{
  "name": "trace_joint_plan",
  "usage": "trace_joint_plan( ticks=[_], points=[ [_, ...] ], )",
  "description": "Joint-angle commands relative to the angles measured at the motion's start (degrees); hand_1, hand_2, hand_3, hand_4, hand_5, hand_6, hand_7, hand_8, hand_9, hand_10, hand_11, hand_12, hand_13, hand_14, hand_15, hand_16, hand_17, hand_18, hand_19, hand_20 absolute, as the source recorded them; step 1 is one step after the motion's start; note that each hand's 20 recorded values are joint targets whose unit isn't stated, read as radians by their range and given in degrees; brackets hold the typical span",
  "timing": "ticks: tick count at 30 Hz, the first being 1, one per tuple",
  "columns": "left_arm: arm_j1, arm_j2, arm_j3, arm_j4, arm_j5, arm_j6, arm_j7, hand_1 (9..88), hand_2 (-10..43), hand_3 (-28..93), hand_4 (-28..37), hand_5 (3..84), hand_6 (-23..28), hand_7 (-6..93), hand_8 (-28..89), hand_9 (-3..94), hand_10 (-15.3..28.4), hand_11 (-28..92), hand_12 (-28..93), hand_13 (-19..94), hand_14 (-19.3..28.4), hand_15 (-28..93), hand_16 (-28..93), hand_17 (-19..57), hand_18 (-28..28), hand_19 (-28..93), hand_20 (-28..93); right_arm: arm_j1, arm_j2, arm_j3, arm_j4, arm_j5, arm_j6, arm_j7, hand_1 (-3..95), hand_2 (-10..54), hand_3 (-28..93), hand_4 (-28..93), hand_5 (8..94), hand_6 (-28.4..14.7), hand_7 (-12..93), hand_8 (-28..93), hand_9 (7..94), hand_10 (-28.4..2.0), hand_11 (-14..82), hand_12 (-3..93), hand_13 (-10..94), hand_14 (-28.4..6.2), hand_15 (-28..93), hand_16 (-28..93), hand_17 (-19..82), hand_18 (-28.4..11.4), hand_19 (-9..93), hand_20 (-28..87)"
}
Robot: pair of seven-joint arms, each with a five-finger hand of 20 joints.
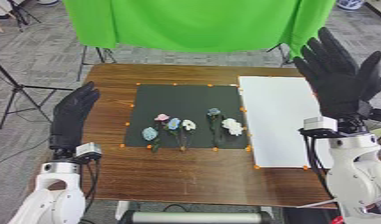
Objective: Arrange flowers
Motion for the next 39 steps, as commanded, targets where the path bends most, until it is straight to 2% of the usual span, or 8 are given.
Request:
trace_joint_plan(
  ticks=[1,10,17,23,26,29,33,39],
  points=[
    [0.2,-0.82,-0.25,0.1,-0.8,-0.56,-0.95,23.0,-4.5,72,-27.6,46.6,0.7,14.0,-7,43.3,12.4,16,11,32,15.6,13,2,4.2,12.6,7,16,0.1,0.5,-0.2,0.5,-1.0,-3.7,0.9,-1.4,-1.9,78,-19,39.3,-0.6,7,-8,34.0,-12.9,2.7,8.0,20,-10.8,-1,12,10,-9.4,0,20],
    [1.2,-1.15,-1.3,-0.58,-0.59,-0.54,-1.24,23.2,-4.6,72,-27.4,46.6,0.9,14.5,-7,44.1,12.4,17,12,33,15.9,15,1,4.5,13.2,9,16,0.4,0.8,-0.5,0.6,-1.2,-4.2,1.3,-0.1,-3.1,78,-19,40.9,-1.5,7,-8,34.9,-13.2,2.8,8.5,21,-11.0,1,11,11,-9.4,0,20],
    [-0.4,0.23,-1.09,0.24,-0.66,-0.94,-1.51,23.4,-4.3,72,-27.0,47.2,1.0,15.1,-7,44.5,12.4,17,12,33,16.0,15,1,4.5,13.2,9,16,-0.2,1.1,-0.3,0.0,-0.5,-3.1,1.1,3.2,-3.9,79,-18,40.9,-0.7,7,-8,35.6,-13.2,3.0,8.8,21,-10.8,2,9,11,-9.8,0,20],
    [-0.5,0.12,-1.82,0.32,-0.11,-1.68,-2.37,24.0,-4.1,72,-25.8,47.7,1.0,15.3,-7,44.7,12.4,17,12,33,16.0,15,1,4.5,13.2,9,16,-0.4,1.1,-0.3,-0.1,-1.5,-3.2,1.5,10.8,-3.4,82,-17,41.1,-0.1,9,-8,36.4,-12.9,3.2,9.0,21,-10.5,3,9,12,-9.4,0,20],
    [-0.8,0.07,-1.91,0.31,1.14,-2.31,-3.13,29.4,-4.3,73,-17.2,48.1,0.8,16.5,-8,44.7,12.3,17,12,34,15.9,16,1,4.6,13.1,8,16,-0.5,1.3,-0.3,0.0,-1.2,-2.8,1.4,11.2,-3.6,83,-17,41.2,-0.1,9,-9,36.7,-12.9,3.3,9.1,21,-10.5,3,9,12,-9.3,0,21],
    [-0.2,0.01,-1.95,-0.05,1.22,-1.99,-3.18,33.2,-5.4,73,-10.9,48.4,0.7,17.1,-8,44.8,12.1,18,12,34,15.7,15,1,4.8,13.0,8,16,-1.1,1.3,0.1,-0.3,-1.1,-3.0,1.7,11.2,-3.7,83,-17,41.4,0.0,10,-9,36.8,-12.9,3.3,9.2,21,-10.5,3,8,12,-9.3,0,21],
    [-0.3,0.09,-1.71,0.21,1.25,-1.83,-3.84,34.6,-6.6,72,-10.5,48.4,0.7,17.2,-8,44.8,11.9,18,12,34,15.5,15,1,4.8,13.0,8,16,-1.8,1.0,0.6,-1.0,-2.2,-1.6,3.8,11.9,-8.6,82,-17,41.4,0.0,10,-9,36.8,-12.9,3.3,9.4,21,-11.0,4,8,12,-9.3,0,21],
    [-1.5,0.6,-1.23,0.46,1.5,-1.95,-4.45,34.8,-7.1,72,-10.3,48.3,0.6,17.6,-8,44.9,12.0,18,12,34,15.4,16,1,4.6,13.1,8,16,0.1,1.5,-0.3,-0.5,-2.3,-2.2,4.7,13.7,-9.5,81,-17,43.4,-0.3,11,-9,38.9,-13.1,3.9,10.1,22,-11.5,5,8,12,-9.7,0,21]
  ],
)
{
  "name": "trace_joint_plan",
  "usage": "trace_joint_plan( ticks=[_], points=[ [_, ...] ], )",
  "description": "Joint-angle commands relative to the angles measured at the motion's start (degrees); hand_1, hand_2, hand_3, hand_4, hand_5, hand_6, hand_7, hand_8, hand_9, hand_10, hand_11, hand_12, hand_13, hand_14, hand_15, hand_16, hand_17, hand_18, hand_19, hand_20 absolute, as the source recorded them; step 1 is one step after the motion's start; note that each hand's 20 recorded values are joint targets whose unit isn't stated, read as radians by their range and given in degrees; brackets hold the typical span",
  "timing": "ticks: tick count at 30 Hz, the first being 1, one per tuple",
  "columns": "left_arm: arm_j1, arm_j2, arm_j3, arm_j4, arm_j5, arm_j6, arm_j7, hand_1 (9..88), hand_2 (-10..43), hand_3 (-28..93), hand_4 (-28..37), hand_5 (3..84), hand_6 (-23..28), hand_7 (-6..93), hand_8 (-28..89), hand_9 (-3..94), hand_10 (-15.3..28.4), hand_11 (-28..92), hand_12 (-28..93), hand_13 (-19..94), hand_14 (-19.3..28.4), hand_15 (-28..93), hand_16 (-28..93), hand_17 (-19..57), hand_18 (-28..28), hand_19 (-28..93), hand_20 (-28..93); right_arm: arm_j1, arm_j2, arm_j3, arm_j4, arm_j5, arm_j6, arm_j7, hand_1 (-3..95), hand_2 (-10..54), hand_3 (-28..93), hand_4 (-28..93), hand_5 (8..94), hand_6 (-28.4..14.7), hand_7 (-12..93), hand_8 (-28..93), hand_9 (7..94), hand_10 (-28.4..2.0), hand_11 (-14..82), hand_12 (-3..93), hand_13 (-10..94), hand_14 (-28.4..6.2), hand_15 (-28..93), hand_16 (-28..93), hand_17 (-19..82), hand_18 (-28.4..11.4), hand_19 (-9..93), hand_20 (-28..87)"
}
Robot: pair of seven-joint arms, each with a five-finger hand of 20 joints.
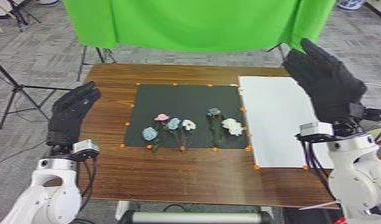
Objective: Arrange flowers
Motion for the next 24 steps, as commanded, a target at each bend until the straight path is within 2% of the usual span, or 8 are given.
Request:
trace_joint_plan(
  ticks=[1,4,9,11,17,20,22,24],
  points=[
    [-1.0,0.58,0.61,0.42,0.58,-0.58,-1.19,34.9,-7.1,72,-10.3,48.3,0.6,17.6,-8,44.9,11.9,18,12,34,15.4,16,1,4.5,13.2,8,16,1.2,0.4,-0.5,-0.1,-1.3,0.4,1.5,13.9,-9.5,81,-17,43.5,-0.3,11,-9,39.0,-13.1,3.9,10.2,22,-11.6,5,8,12,-9.7,0,21],
    [-2.1,1.16,0.95,0.9,0.85,-1.45,-1.83,35.3,-6.3,73,-8.6,48.7,0.6,18.9,-8,44.8,11.9,18,12,34,15.5,16,1,4.4,13.3,9,16,1.3,0.4,-0.2,-0.2,-3.0,0.4,2.5,15.5,-9.5,81,-17,44.5,-0.1,12,-9,40.2,-13.1,4.4,10.4,23,-11.6,5,9,12,-9.8,0,21],
    [-3.6,2.13,1.87,1.38,1.85,-2.19,-2.13,38.1,-4.9,74,2.3,51.3,0.8,22.9,-8,45.1,11.6,19,12,34,15.3,16,1,4.5,13.3,8,16,1.4,0.8,-0.2,-0.1,-1.8,0.1,2.9,17.1,-9.5,81,-18,46.3,-0.1,13,-9,41.8,-13.1,4.7,10.8,25,-11.7,6,9,13,-10.1,0,22],
    [-4.0,2.4,2.06,1.5,2.19,-2.24,-2.14,38.6,-4.9,74,3.5,51.3,0.7,23.1,-8,45.1,11.6,19,12,34,15.3,16,1,4.5,13.3,8,16,1.4,0.7,-0.3,-0.1,-1.9,0.3,3.0,17.2,-9.5,81,-18,46.3,-0.1,14,-10,42.1,-13.0,4.7,10.9,25,-11.8,7,9,13,-10.2,0,22],
    [-3.7,2.27,2.26,1.34,1.92,-1.89,-2.19,38.8,-5.3,73,3.5,50.9,0.7,23.0,-9,45.2,11.6,19,12,35,15.1,16,1,4.4,13.4,8,16,1.8,0.9,-0.3,-0.2,-2.1,-0.1,2.8,17.7,-9.5,81,-19,46.7,0.0,14,-10,42.8,-13.2,4.8,11.2,26,-11.8,7,9,14,-10.3,0,22],
    [-3.1,2.01,1.97,0.98,1.77,-1.22,-2.32,37.2,-6.0,71,-5.2,50.5,0.8,22.5,-9,45.0,11.6,19,12,35,15.2,16,1,4.3,13.4,8,16,1.6,1.0,-0.8,-1.5,-4.4,5.3,6.1,17.7,-9.5,75,-27,46.7,0.2,15,-10,44.3,-12.9,5.1,11.9,28,-11.9,8,9,14,-10.9,1,23],
    [-3.4,1.94,1.95,0.83,2.27,-0.75,-2.17,36.1,-6.4,69,-9.8,50.4,0.8,22.2,-9,45.0,11.7,19,12,34,15.2,16,1,4.2,13.5,9,16,1.6,0.7,0.0,-1.1,-3.9,2.8,6.3,26.4,-9.5,60,-28,46.6,0.2,15,-10,44.5,-12.8,5.3,12.1,28,-12.2,9,10,14,-11.4,1,23],
    [-3.3,1.91,1.91,0.68,2.92,-0.38,-1.77,35.4,-6.9,69,-12.3,50.3,0.8,22.1,-9,45.1,11.7,19,12,35,15.3,16,1,4.1,13.5,9,16,1.5,0.9,0.4,-0.8,-3.8,1.1,5.1,43.3,-9.5,23,-25,46.2,0.1,15,-10,43.7,-12.8,5.1,12.1,28,-12.5,8,10,14,-11.8,1,22]
  ],
)
